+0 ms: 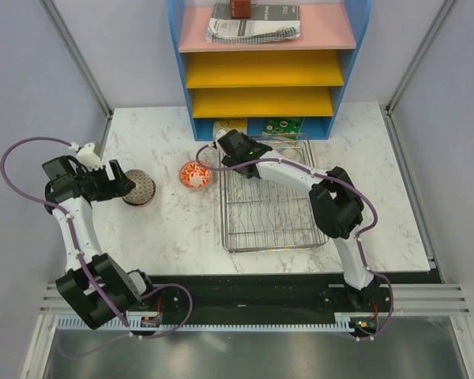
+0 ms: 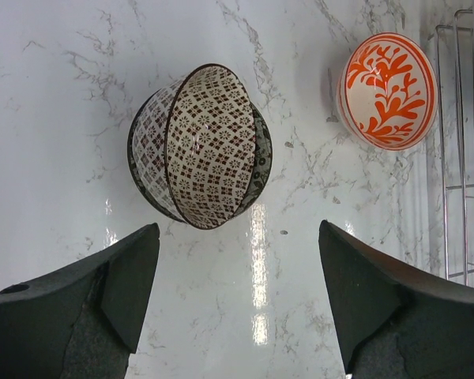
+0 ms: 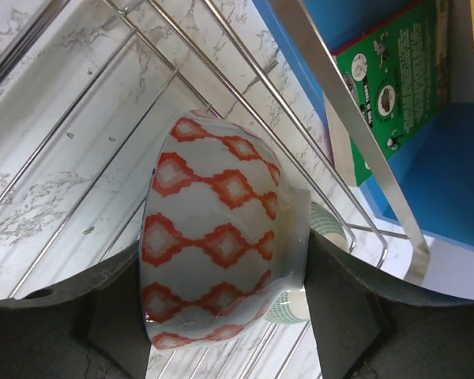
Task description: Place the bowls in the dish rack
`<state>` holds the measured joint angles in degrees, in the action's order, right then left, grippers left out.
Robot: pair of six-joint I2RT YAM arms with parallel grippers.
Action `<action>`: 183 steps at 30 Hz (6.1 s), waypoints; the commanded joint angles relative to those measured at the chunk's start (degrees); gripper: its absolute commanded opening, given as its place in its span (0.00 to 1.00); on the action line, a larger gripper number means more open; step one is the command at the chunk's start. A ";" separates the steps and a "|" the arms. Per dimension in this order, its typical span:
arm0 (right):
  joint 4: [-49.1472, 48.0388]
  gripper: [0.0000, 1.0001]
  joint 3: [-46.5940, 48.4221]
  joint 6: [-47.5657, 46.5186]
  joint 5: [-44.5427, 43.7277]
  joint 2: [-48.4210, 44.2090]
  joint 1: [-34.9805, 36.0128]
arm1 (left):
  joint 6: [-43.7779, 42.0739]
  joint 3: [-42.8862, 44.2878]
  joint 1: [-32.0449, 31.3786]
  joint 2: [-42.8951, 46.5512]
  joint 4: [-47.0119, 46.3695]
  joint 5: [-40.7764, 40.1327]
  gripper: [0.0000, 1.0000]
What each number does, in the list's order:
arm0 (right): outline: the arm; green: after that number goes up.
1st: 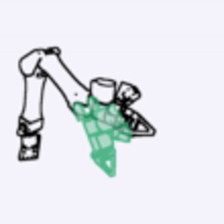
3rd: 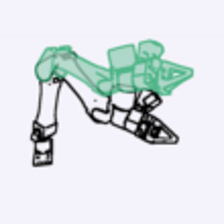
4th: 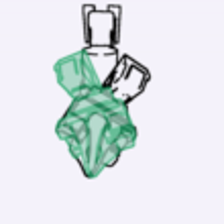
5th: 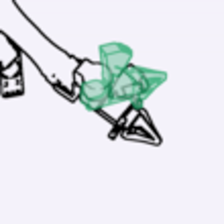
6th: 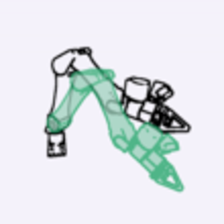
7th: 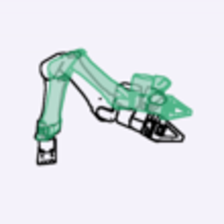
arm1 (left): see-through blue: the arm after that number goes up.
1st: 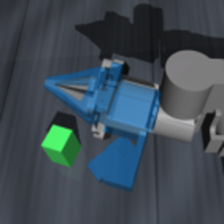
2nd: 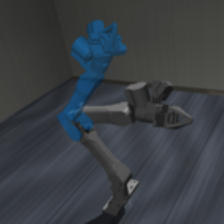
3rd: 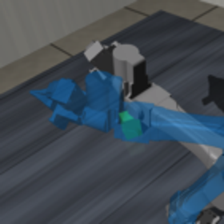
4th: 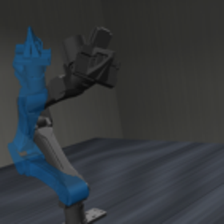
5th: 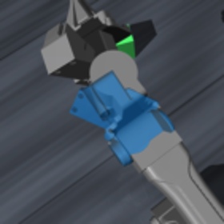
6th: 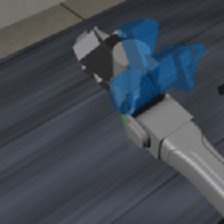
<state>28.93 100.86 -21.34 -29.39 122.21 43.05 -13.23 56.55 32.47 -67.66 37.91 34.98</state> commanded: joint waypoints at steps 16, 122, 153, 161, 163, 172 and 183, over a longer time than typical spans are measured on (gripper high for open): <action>-7.74 0.01 2.77 -10.91 -11.31 6.99 6.26 | -2.85 -1.89 3.57 2.62 0.23 5.10 0.88; 0.08 0.98 2.50 6.84 38.87 1.53 -2.35 | -1.79 -1.71 4.27 4.64 -0.65 4.48 0.86; -1.42 0.98 2.35 5.17 37.56 -3.72 -2.27 | -2.32 -4.88 4.09 -6.87 -13.47 -5.80 0.80; -1.42 0.98 -8.56 4.29 36.16 -15.59 -2.27 | -1.01 -2.51 3.92 -10.39 -14.62 -4.31 0.78; -1.42 0.98 -9.97 4.20 36.07 -17.35 -2.27 | -0.48 -2.06 3.83 -10.74 -15.06 -4.66 0.77; -1.51 0.98 -15.07 3.77 35.54 -20.78 -2.44 | 1.10 -1.01 -2.67 -9.34 -16.90 -11.24 0.76; -1.51 0.98 -19.21 4.12 35.80 -25.00 -2.62 | 1.37 0.49 -11.72 -11.18 -20.15 -23.99 0.62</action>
<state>28.27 82.70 -16.91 6.37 101.08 40.64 -13.08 54.50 21.89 -78.39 21.30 17.39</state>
